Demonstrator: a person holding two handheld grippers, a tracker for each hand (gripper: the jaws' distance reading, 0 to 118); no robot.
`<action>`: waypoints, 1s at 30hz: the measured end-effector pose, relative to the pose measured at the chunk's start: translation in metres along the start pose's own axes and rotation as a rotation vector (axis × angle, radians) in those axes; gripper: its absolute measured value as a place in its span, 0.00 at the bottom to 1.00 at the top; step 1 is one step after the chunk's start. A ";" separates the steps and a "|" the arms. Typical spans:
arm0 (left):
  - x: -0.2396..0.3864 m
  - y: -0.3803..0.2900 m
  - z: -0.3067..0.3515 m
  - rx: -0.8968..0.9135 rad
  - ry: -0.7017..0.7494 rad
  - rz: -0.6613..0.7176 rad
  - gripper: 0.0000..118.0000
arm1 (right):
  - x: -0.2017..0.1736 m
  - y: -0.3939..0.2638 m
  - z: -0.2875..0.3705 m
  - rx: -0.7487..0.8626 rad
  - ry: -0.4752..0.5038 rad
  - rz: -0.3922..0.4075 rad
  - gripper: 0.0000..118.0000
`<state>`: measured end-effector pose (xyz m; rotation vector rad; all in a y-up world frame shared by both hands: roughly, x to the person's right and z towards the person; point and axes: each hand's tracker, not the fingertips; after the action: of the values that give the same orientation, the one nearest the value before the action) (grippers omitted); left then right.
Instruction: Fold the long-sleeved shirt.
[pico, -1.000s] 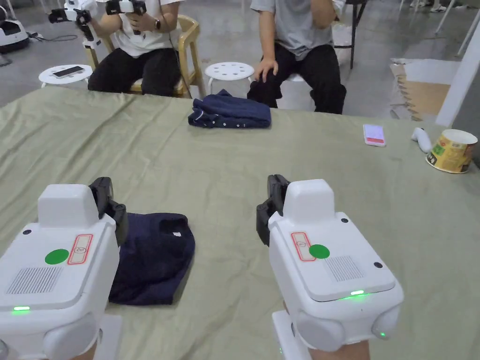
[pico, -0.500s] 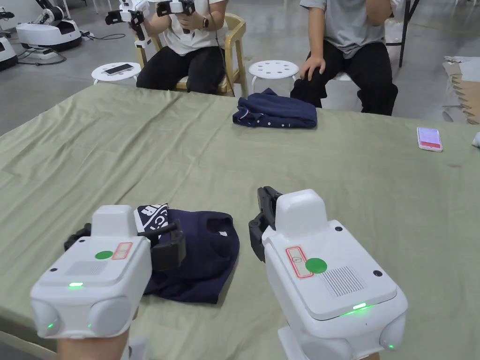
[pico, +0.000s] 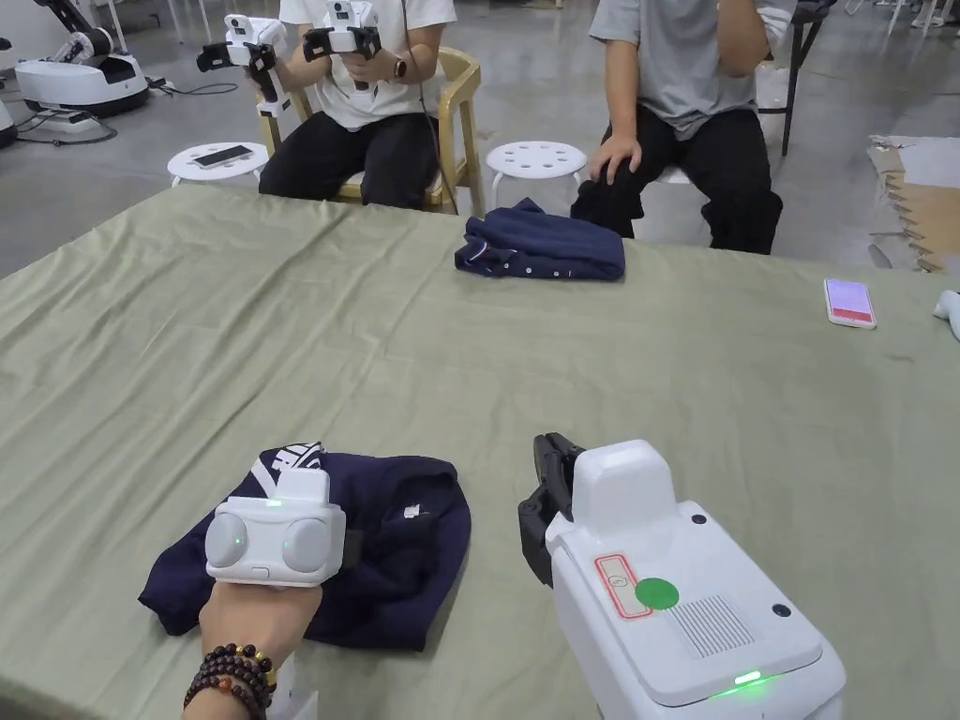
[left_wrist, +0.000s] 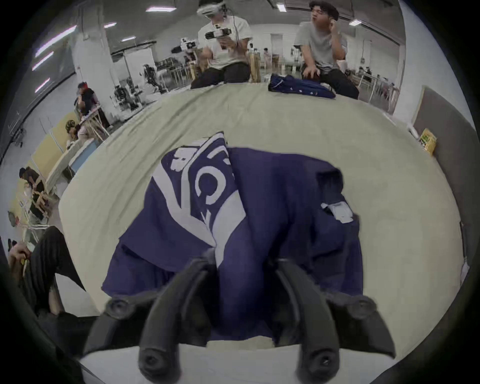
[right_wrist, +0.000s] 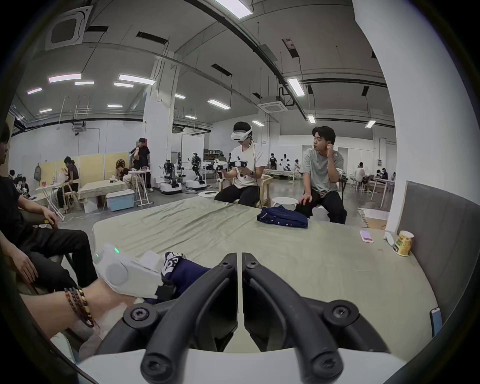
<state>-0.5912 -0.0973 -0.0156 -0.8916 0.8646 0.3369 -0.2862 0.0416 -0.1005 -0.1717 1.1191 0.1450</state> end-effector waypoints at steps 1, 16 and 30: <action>0.000 0.006 0.009 0.007 -0.006 0.002 0.24 | 0.001 -0.001 0.000 -0.005 -0.004 -0.001 0.02; 0.171 0.078 0.212 0.427 -0.489 -0.220 0.20 | 0.077 0.008 0.053 0.024 -0.260 -0.022 0.02; 0.452 -0.084 0.125 -0.007 -0.727 -0.566 0.21 | 0.215 0.002 0.202 0.002 -0.702 -0.068 0.02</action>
<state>-0.1950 -0.0874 -0.2794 -0.8899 -0.0694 0.1433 -0.0167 0.0922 -0.2087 -0.1403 0.4140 0.1287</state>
